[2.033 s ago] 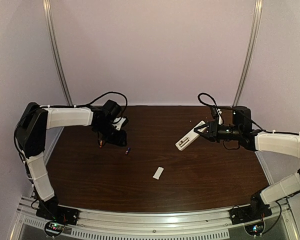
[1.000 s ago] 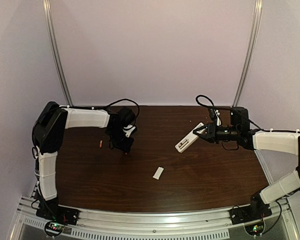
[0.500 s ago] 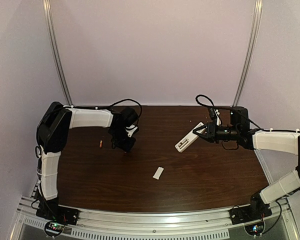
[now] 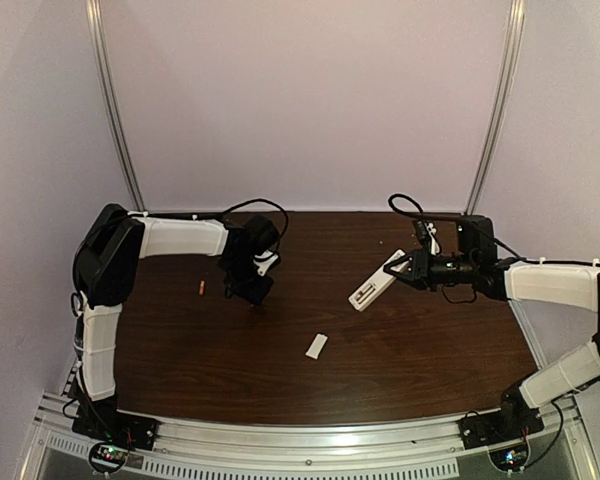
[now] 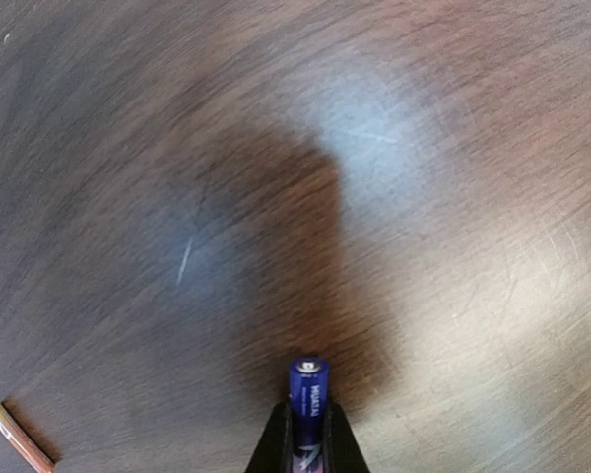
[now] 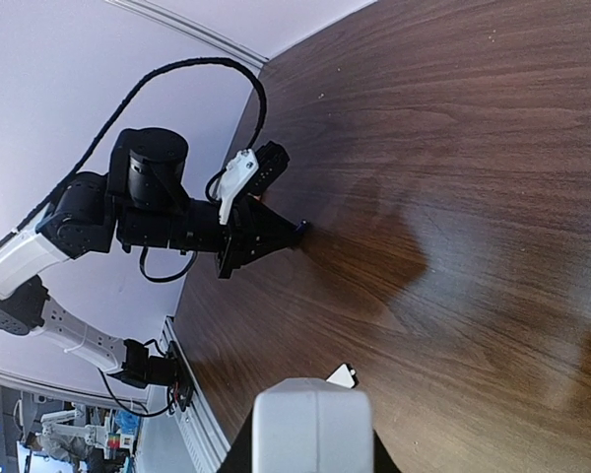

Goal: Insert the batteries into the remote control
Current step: Pick up the battery from the center of the board, then place the battery in the battery compartment.

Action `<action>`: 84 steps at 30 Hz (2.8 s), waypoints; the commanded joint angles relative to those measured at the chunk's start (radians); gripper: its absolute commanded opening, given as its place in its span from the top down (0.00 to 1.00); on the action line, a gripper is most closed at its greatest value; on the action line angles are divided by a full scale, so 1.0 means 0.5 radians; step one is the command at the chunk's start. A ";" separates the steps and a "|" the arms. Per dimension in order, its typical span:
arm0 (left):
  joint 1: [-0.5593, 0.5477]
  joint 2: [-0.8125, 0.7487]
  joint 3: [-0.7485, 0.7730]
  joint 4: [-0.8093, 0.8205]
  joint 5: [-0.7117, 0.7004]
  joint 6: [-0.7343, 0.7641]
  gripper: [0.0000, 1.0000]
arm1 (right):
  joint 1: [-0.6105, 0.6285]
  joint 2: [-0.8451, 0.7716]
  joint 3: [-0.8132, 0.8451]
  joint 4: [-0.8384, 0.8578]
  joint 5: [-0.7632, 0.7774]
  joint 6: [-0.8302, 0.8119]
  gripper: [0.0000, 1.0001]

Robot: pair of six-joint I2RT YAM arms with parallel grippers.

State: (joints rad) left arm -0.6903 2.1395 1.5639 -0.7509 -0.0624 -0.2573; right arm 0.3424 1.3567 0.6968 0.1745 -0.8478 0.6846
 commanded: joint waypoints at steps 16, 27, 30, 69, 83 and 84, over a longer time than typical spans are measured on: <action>-0.184 -1.460 -1.142 1.640 0.621 0.098 1.00 | 0.255 0.009 0.080 0.046 0.151 0.285 1.00; -0.533 -1.340 -1.146 1.792 0.558 0.200 1.00 | 0.466 0.137 0.130 0.073 0.306 0.563 1.00; -0.602 -1.247 -1.103 1.767 0.535 0.215 1.00 | 0.488 0.135 0.097 0.113 0.305 0.654 1.00; -0.704 -0.921 -0.966 1.628 0.340 0.278 0.97 | 0.619 0.232 0.060 0.344 0.254 0.956 1.00; -0.727 -0.860 -0.925 1.583 0.336 0.280 0.96 | 0.619 0.274 0.067 0.384 0.245 0.983 1.00; -0.726 -0.848 -0.912 1.568 0.327 0.279 0.96 | 0.619 0.277 0.067 0.394 0.242 0.987 1.00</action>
State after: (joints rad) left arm -1.0447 1.6878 1.0660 0.0391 0.1143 -0.1314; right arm 0.6449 1.4841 0.7147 0.3218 -0.7166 1.1603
